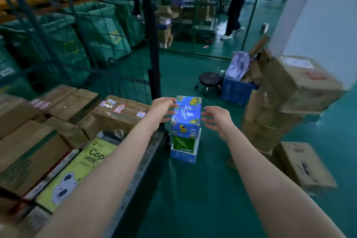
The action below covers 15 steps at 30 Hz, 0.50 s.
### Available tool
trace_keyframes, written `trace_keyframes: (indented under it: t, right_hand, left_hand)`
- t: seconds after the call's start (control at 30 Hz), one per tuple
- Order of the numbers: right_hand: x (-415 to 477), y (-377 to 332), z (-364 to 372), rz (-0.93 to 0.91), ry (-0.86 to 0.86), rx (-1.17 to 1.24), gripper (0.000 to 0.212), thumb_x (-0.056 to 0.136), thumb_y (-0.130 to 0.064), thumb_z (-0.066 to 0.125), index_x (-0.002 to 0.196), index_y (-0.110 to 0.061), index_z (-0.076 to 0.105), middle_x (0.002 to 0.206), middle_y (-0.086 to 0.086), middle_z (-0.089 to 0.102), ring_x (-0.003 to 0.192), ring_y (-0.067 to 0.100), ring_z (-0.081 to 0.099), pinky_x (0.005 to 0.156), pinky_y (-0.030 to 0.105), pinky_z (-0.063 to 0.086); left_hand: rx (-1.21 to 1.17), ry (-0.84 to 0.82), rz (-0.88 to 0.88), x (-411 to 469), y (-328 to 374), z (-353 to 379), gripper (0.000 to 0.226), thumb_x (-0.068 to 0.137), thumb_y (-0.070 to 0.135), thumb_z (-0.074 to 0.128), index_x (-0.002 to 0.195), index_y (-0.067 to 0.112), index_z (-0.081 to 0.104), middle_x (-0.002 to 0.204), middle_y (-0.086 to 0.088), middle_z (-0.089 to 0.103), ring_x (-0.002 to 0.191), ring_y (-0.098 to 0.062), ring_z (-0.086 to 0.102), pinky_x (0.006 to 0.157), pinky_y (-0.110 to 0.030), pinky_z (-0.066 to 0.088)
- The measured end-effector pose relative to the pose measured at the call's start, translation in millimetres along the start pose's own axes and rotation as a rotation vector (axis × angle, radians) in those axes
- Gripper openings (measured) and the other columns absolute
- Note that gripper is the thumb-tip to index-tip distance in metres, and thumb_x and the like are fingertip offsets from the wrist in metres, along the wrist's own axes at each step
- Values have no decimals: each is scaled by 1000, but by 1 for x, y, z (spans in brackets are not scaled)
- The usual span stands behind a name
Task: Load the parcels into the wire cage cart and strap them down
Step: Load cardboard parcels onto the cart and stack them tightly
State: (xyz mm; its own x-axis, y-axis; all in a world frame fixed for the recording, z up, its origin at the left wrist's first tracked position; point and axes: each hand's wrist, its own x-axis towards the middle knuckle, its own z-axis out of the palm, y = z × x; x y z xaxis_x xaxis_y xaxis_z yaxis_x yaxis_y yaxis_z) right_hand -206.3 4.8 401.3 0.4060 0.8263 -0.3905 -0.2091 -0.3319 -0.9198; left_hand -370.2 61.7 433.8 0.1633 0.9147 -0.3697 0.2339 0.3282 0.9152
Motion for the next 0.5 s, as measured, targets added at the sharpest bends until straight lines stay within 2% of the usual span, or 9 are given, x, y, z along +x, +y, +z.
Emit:
trace_keyframes:
  t: [0.2,0.33,0.5]
  right_hand:
    - [-1,-1,-78,-1,134,52,13,96,-9,46,93,-12,58,77,2,60,63,15,55,63,26,45]
    - [-1,5,-137,23,235,74,19,96,-10,46,82,-16,58,80,2,62,63,15,56,62,26,46]
    - [-3,19,-208,61,341,113,24,95,-8,45,77,-17,58,79,4,61,62,15,56,67,29,48]
  left_hand:
    - [49,-127,26,-2,6,82,23,93,15,42,80,26,57,82,8,62,69,-8,57,59,-22,40]
    - [91,-222,29,-4,5,146,25,94,13,41,79,25,57,79,11,61,69,-7,56,63,-23,40]
    - [142,-314,-9,-6,1,223,27,94,13,40,78,26,58,78,10,62,69,-7,57,60,-23,41]
